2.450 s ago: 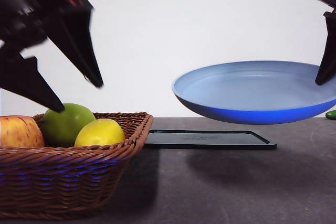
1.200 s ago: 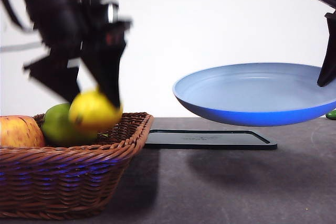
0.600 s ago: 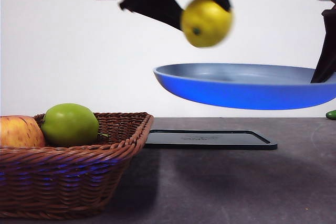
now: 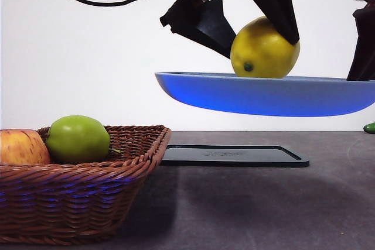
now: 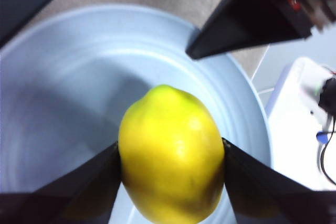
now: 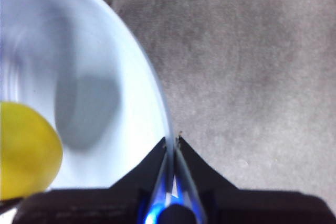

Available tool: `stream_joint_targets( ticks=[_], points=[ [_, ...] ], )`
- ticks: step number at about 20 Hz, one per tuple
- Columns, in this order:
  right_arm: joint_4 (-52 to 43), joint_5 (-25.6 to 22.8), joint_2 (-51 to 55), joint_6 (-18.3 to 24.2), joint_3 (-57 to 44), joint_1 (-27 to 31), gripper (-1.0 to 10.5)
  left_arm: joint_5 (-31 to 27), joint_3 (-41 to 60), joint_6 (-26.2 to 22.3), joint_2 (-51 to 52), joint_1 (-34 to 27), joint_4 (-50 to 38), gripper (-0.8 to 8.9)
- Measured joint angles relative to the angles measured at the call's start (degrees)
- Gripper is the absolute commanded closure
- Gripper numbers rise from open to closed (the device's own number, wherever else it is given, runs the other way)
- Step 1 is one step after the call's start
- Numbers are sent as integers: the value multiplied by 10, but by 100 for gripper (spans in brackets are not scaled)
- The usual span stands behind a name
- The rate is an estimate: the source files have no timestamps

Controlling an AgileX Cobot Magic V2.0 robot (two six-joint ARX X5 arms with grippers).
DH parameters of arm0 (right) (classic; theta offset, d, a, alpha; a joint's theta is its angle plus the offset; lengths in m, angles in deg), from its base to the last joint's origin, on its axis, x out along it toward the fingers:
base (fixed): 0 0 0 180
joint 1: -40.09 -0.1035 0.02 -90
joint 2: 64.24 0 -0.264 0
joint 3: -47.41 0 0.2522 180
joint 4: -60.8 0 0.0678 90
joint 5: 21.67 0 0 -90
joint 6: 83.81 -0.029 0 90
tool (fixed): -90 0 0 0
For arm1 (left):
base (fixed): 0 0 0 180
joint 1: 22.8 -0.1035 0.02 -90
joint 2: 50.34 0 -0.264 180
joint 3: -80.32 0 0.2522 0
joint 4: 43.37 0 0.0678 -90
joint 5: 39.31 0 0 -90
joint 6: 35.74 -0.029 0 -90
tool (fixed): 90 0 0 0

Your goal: Take the lemon from the basket,put the lemon in the plate,hand out the plate

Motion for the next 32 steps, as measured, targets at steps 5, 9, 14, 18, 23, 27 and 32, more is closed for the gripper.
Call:
stream_joint_targets(
  ticks=[5,9,14,18,23,27,32],
  points=[
    [7,28,0,-9,0,0,944,0,0,-4,0,0,15,498],
    [7,41,0,-11,0,0,944,0,0,-4,0,0,19,465],
    [7,39,0,-15,0,0,944,0,0,-4,0,0,24,446],
    [7,0,0,-21,0,0,944,0,-16,-3,6,-6,46,451],
    [-2,-61,-17,-28,31,7,944,-19,-84,-10,63,-20,128,451],
    [-10,-62,-117,-22,112,27,944,-28,-111,-14,100,-24,219,451],
    [-12,-62,-296,-8,254,50,944,-28,-120,-14,179,-24,261,451]
  ],
)
